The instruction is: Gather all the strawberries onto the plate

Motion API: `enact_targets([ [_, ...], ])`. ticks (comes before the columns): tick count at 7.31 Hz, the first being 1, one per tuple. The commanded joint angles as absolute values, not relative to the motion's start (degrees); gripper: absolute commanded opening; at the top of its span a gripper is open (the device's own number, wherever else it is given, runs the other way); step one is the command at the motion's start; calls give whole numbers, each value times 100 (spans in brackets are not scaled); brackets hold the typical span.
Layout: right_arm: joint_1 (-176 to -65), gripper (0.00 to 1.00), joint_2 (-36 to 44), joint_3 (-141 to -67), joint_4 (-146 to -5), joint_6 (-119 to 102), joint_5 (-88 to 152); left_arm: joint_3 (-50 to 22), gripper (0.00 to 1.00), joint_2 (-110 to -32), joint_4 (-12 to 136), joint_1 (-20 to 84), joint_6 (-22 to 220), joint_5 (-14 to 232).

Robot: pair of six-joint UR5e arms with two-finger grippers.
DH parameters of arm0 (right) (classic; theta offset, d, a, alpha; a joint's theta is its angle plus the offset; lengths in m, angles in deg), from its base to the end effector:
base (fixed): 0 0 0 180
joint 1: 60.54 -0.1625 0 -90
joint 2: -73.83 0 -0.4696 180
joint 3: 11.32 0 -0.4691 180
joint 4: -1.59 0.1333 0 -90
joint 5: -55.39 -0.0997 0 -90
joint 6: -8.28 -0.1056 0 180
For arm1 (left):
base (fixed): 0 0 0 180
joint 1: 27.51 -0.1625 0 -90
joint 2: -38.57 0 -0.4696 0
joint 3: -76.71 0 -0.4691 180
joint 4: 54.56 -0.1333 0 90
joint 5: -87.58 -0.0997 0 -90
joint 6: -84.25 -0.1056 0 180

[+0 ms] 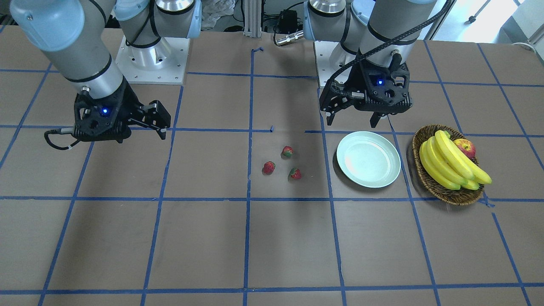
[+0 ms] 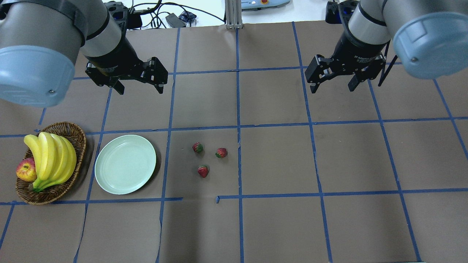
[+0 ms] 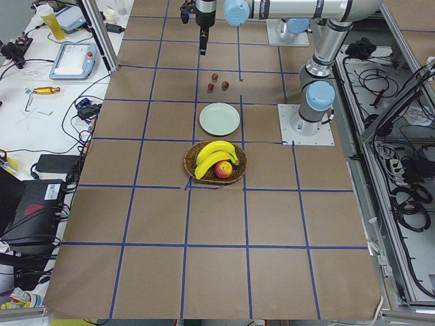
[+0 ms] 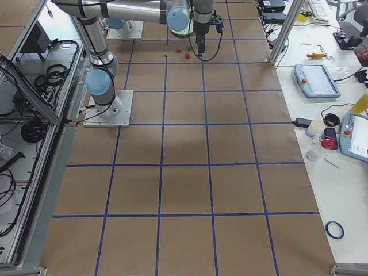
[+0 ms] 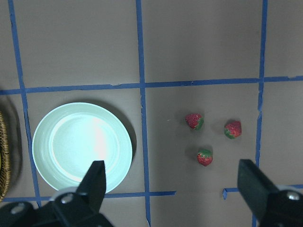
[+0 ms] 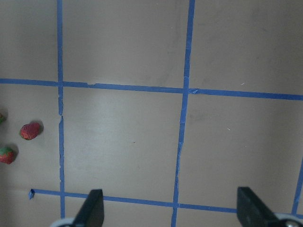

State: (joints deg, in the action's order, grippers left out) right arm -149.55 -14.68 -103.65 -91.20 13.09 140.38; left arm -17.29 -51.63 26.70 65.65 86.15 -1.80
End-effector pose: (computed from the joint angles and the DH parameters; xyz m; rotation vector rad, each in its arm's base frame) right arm 0.1325 -0.5804 0.4937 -0.1006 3.0516 0.0207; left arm -0.1661 -0.5689 0.5004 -0.0350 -3.1247 0.1230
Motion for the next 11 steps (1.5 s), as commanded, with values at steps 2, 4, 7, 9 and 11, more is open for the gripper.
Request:
enact_targets([
  [2, -14957, 100, -1520, -10027, -9211, 1373, 14135, -1733, 100, -5205, 2673, 6565, 8645, -180],
  [4, -14957, 100, -1520, -10009, -9272, 1408, 14467, -1742, 100, -5240, 2665, 6600, 8645, -180],
  [7, -14957, 100, -1528, -10000, -9202, 1540, 14688, -1830, 100, -5240, 2656, 6644, 8636, -171],
  [9, -14957, 100, -1546, -9992, -9202, 1531, 14653, -1891, 100, -5449, 2621, 6662, 8627, -154],
  [11, -14957, 100, -1546, -9991, -9193, 1540, 14680, -2451, 100, -5889, 1641, 6810, 8689, -153],
])
